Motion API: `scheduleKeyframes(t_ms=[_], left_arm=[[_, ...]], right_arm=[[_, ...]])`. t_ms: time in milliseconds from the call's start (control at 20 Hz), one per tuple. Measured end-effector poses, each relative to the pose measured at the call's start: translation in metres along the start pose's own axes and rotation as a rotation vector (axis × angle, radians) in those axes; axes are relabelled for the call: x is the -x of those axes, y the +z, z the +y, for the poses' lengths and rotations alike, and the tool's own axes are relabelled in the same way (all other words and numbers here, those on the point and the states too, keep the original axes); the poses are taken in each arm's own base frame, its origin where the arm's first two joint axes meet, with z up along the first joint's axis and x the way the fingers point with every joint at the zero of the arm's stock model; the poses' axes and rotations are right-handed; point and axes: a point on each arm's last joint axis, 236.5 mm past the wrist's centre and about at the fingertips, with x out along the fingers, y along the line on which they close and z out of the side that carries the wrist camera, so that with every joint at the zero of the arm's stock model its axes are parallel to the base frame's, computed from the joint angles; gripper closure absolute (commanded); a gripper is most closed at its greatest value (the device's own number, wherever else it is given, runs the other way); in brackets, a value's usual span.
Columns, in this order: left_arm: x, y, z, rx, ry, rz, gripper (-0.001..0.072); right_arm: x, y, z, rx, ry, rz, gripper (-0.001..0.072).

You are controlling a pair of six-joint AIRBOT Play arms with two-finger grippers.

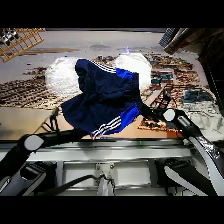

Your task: Fold the clothes and pants, and hang the long-sleeved shirts on hangers.

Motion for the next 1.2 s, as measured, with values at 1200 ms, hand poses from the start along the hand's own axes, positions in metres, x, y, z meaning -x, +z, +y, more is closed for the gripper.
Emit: scheduleKeyframes(t_ms=[1200], left_arm=[[0.407,0.076,-0.270,-0.947,-0.139,-1.152,0.0709]], right_arm=[[0.376,-0.021,0.308,0.494,0.788,-0.215,0.0667]])
